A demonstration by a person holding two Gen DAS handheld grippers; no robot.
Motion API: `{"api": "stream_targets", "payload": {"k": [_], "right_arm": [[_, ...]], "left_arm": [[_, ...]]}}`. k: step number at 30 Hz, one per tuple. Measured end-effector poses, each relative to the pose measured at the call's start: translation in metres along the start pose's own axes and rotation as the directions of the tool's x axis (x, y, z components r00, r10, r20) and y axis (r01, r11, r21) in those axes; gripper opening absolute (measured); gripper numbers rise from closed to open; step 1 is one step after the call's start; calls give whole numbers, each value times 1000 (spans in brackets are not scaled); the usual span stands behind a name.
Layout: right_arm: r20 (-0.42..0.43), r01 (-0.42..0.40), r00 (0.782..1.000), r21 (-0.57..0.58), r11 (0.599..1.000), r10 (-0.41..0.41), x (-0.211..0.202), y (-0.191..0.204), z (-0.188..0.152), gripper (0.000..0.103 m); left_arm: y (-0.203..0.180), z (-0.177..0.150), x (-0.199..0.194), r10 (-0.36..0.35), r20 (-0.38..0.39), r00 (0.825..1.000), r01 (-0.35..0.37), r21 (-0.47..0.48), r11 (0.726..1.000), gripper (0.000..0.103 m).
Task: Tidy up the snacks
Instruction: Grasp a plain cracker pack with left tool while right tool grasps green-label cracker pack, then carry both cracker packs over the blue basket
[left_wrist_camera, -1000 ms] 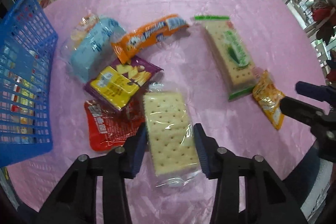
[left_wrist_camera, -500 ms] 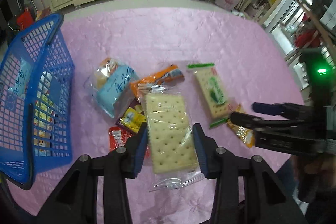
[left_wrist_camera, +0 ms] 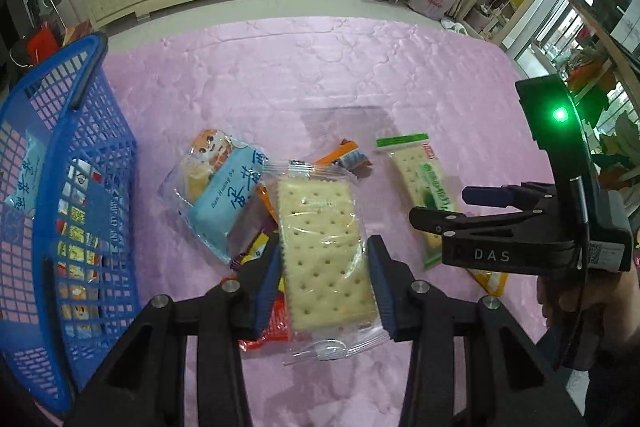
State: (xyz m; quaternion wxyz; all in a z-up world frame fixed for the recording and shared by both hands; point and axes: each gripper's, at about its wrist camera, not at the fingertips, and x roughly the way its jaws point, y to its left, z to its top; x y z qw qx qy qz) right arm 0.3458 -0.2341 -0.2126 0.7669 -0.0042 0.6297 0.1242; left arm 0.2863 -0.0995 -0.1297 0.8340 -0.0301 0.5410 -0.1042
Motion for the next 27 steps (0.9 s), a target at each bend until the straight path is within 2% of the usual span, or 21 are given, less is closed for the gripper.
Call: {"api": "stream_targets", "payload": {"k": [6, 8, 12, 17, 27], "right_arm": [[2, 56, 998, -47, 997, -56, 12, 10, 1, 77], [11, 94, 996, -75, 993, -94, 16, 17, -1, 59], [26, 55, 998, -61, 997, -53, 10, 16, -9, 59], [63, 51, 997, -84, 995, -46, -15, 29, -20, 59], [165, 53, 986, -149, 987, -28, -94, 72, -35, 58]], "left_arm": [[10, -2, 10, 18, -8, 1000, -18, -10, 1000, 39], [13, -4, 8, 17, -6, 1000, -17, -13, 1000, 39], [14, -8, -4, 20, 7, 1000, -20, -7, 1000, 39], [11, -11, -24, 19, 39, 999, -19, -2, 1000, 39], [8, -21, -82, -2, 130, 991, -2, 29, 1000, 39]]}}
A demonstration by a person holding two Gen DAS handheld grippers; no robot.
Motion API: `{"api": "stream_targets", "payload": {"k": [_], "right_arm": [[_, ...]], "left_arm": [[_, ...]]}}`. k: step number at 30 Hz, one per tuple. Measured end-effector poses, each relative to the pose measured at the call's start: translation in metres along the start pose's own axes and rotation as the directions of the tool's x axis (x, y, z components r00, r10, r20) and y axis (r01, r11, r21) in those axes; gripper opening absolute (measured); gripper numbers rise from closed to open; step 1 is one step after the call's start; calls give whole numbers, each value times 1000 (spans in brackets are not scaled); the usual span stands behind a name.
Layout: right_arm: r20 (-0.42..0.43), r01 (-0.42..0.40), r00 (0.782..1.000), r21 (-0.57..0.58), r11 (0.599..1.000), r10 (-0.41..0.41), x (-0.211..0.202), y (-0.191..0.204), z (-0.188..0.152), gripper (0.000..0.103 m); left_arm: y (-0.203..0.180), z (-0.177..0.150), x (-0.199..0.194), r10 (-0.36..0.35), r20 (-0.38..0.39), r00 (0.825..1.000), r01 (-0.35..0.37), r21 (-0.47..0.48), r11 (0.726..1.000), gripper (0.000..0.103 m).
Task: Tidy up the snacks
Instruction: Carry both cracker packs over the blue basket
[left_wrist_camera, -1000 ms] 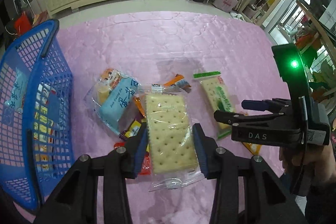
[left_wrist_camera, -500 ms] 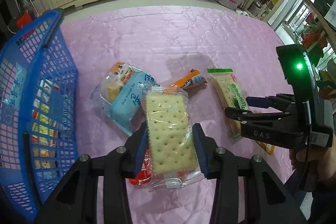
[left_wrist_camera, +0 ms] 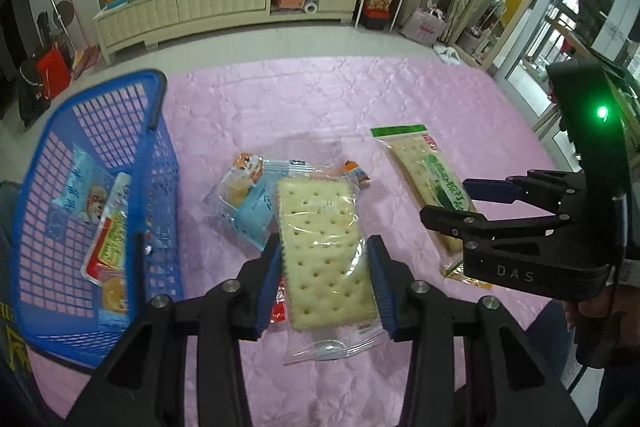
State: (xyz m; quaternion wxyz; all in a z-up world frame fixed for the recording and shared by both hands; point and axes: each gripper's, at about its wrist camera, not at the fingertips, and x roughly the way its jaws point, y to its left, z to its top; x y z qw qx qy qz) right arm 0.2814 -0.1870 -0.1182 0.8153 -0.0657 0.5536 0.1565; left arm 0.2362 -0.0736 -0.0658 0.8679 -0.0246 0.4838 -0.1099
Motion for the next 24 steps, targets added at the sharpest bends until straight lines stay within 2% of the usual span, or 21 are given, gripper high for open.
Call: {"api": "stream_targets", "payload": {"k": [5, 13, 24], "right_arm": [[64, -15, 998, -38, 999, 18, -34, 25, 5, 58], [112, -83, 989, -91, 992, 93, -59, 84, 33, 58], [97, -137, 983, -176, 975, 156, -44, 157, 68, 58]], "left_arm": [[9, 1, -34, 3, 51, 999, -4, 17, 1000, 39], [55, 2, -80, 42, 101, 994, -42, 1, 999, 39], [134, 3, -115, 107, 125, 986, -98, -73, 993, 39]]}}
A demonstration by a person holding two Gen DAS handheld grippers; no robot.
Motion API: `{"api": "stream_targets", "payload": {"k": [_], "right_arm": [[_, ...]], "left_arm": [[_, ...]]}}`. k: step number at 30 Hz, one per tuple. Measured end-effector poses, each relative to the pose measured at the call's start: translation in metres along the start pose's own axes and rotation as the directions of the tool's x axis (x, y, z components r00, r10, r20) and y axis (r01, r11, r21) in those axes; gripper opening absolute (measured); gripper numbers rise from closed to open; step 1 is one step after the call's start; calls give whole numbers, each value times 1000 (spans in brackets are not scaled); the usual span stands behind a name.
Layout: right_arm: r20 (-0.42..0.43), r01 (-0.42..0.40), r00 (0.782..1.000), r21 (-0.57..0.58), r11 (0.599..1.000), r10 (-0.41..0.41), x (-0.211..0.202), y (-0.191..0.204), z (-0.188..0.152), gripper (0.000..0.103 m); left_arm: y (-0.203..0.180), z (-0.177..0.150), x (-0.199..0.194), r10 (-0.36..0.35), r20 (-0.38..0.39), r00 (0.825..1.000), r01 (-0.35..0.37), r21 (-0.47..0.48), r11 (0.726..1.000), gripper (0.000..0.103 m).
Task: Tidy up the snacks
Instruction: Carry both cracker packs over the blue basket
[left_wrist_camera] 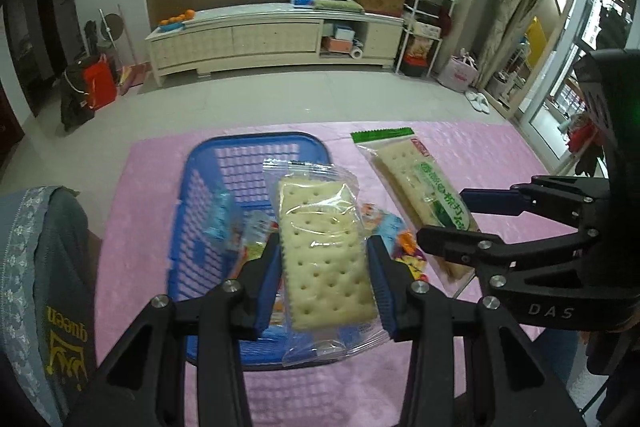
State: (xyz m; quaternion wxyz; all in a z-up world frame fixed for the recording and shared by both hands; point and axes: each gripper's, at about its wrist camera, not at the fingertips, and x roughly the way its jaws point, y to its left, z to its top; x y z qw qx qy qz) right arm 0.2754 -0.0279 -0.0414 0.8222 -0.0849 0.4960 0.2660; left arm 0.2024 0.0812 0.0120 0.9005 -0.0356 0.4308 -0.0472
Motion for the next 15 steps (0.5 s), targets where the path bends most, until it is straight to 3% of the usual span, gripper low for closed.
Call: {"api": "stream_targets", "payload": {"k": [5, 15], "right_arm": [[-29, -23, 999, -4, 1000, 23, 28, 21, 18, 58], [-129, 2, 992, -2, 1000, -2, 91, 40, 41, 58]], "left_arm": [[28, 6, 6, 34, -21, 999, -34, -10, 999, 39], [73, 6, 41, 28, -63, 998, -30, -30, 999, 39]]}}
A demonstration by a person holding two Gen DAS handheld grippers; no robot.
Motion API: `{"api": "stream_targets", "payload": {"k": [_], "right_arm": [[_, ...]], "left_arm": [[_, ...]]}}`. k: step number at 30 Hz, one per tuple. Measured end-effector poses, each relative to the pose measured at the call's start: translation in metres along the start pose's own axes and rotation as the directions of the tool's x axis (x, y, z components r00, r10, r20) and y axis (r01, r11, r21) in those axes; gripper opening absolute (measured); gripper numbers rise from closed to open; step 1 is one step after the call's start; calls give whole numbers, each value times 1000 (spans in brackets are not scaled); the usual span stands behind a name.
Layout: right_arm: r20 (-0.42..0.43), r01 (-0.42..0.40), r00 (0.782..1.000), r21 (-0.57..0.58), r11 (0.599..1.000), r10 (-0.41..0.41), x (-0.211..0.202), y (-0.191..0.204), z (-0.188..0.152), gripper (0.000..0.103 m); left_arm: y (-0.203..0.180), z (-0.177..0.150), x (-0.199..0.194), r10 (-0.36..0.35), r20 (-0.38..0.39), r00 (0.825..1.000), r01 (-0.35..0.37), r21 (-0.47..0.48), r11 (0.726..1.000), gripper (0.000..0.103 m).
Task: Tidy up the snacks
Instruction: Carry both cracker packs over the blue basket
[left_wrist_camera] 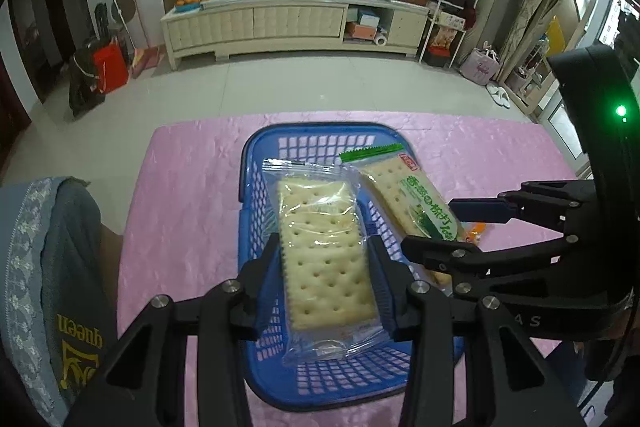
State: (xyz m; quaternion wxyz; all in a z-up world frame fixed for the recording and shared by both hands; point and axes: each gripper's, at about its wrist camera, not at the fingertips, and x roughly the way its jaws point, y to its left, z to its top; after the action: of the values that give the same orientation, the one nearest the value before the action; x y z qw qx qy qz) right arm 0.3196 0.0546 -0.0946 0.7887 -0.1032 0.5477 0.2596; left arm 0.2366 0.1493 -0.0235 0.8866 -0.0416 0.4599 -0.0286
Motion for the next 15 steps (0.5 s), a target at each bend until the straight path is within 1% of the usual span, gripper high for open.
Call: {"api": "stream_targets", "payload": {"k": [3, 5, 9, 12, 15], "right_arm": [[-17, 17, 1000, 7, 1000, -17, 11, 1, 6, 59], [-32, 25, 999, 10, 1000, -25, 20, 1, 10, 59], [-47, 42, 998, 7, 999, -42, 29, 2, 13, 59], [-28, 62, 998, 12, 998, -62, 29, 2, 13, 59], [-11, 61, 998, 33, 998, -61, 26, -1, 13, 59]], "left_arm": [[10, -1, 14, -2, -12, 1000, 1, -31, 1000, 39], [17, -2, 20, -20, -13, 1000, 19, -52, 998, 39], [25, -5, 24, -23, -21, 1000, 21, -76, 997, 39], [26, -5, 23, -13, -22, 1000, 12, -73, 997, 39], [25, -8, 19, -4, -22, 1000, 2, -76, 997, 39]]}}
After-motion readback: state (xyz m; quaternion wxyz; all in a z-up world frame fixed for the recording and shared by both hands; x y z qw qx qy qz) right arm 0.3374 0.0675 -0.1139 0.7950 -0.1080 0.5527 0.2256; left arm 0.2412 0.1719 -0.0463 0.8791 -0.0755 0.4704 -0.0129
